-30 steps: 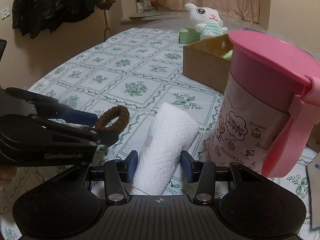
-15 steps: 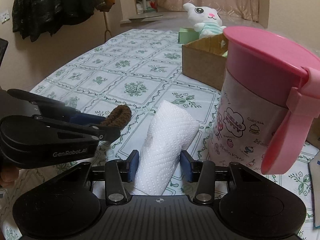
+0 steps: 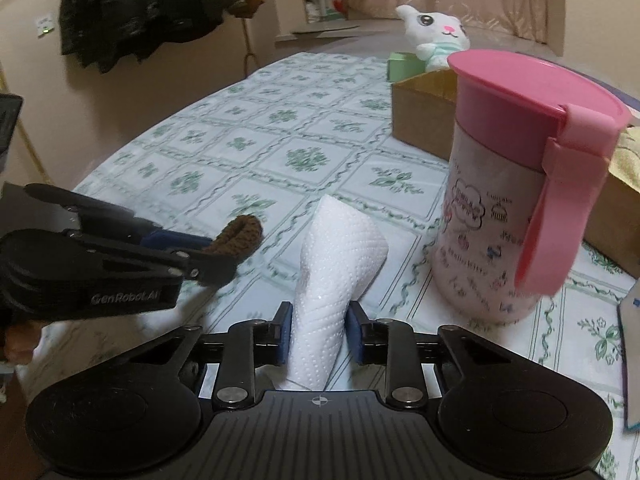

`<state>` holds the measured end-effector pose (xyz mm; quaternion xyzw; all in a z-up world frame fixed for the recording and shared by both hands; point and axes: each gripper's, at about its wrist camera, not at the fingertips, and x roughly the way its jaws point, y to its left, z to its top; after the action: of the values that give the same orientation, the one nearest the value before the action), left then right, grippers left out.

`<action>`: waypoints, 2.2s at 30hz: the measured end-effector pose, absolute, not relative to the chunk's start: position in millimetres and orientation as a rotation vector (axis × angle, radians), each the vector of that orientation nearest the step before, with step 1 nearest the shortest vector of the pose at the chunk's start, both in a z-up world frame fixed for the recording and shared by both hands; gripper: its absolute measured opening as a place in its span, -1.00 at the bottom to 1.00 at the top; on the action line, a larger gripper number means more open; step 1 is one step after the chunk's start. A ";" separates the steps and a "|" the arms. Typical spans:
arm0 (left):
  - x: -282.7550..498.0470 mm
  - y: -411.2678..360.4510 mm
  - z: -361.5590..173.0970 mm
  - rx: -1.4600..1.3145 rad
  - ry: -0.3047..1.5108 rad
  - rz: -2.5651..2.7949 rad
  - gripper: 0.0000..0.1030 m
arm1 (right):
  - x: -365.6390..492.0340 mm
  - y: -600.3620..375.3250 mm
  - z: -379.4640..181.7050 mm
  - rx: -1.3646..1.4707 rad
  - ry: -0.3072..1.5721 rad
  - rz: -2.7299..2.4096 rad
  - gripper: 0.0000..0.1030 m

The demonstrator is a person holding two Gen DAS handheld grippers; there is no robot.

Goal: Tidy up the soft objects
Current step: 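Carry the white towel with the right tool and hair tie with the left tool to the box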

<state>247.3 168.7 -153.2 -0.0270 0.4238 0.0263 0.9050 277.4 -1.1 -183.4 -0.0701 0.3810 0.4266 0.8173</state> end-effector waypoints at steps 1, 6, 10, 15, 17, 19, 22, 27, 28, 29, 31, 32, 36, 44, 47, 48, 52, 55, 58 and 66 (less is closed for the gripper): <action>244.0 167.5 -151.9 -0.063 0.875 0.056 -0.66 | 273.9 -3.9 -182.0 -0.152 0.814 0.920 -0.47; 228.2 157.1 -143.3 -0.085 0.863 0.046 -0.66 | 256.1 -26.5 -171.4 -0.156 0.811 0.954 -0.48; 221.2 147.7 -136.7 -0.086 0.855 0.033 -0.66 | 246.9 -50.7 -162.8 -0.147 0.814 0.955 -0.48; 218.0 136.6 -127.9 -0.078 0.842 0.017 -0.66 | 241.6 -86.3 -156.0 -0.134 0.828 0.916 -0.48; 218.1 131.8 -124.4 -0.072 0.835 0.008 -0.66 | 242.2 -99.3 -153.5 -0.128 0.832 0.889 -0.48; 220.2 128.8 -122.1 -0.067 0.828 0.003 -0.66 | 243.0 -115.2 -150.3 -0.115 0.833 0.852 -0.47; 225.2 124.4 -118.4 -0.057 0.817 -0.005 -0.66 | 247.0 -133.0 -143.5 -0.094 0.822 0.808 -0.47; 240.2 120.6 -114.3 -0.030 0.802 -0.016 -0.66 | 261.4 -150.1 -126.6 -0.074 0.768 0.754 -0.47; 243.6 120.6 -113.1 -0.024 0.799 -0.017 -0.66 | 264.6 -151.8 -123.6 -0.073 0.755 0.751 -0.47; 247.5 120.8 -111.6 -0.017 0.794 -0.018 -0.66 | 268.5 -153.5 -119.2 -0.074 0.737 0.748 -0.47; 254.8 122.5 -108.7 -0.005 0.783 -0.018 -0.66 | 276.1 -156.1 -113.3 -0.077 0.710 0.746 -0.47; 259.4 123.4 -106.5 0.001 0.776 -0.018 -0.66 | 280.6 -157.9 -110.4 -0.076 0.698 0.744 -0.47; 279.7 127.6 -96.9 0.024 0.750 -0.019 -0.66 | 303.0 -160.4 -98.9 -0.090 0.653 0.737 -0.47; 330.7 135.4 -78.1 0.073 0.699 -0.034 -0.66 | 360.9 -156.4 -87.7 -0.124 0.599 0.728 -0.47; 352.4 140.5 -73.7 0.081 0.694 -0.035 -0.66 | 383.1 -150.1 -85.3 -0.142 0.586 0.736 -0.47; 361.3 142.0 -72.0 0.081 0.692 -0.035 -0.66 | 391.1 -147.6 -84.8 -0.143 0.582 0.742 -0.47; 398.2 146.0 -66.7 0.074 0.691 -0.042 -0.66 | 422.1 -135.9 -84.3 -0.145 0.576 0.759 -0.47; 426.3 143.2 -65.0 0.071 0.687 -0.053 -0.66 | 440.5 -125.4 -84.7 -0.149 0.569 0.779 -0.47; 450.1 138.1 -68.2 0.069 0.698 -0.069 -0.66 | 453.5 -116.1 -89.5 -0.162 0.572 0.794 -0.47; 486.0 126.6 -84.3 0.085 0.734 -0.083 -0.66 | 483.7 -106.2 -104.0 -0.152 0.601 0.790 -0.47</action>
<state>486.0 126.6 -84.3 0.0416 0.3585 -0.0406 0.9317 483.7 -106.2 -104.0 -0.0729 0.2878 0.3787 0.8766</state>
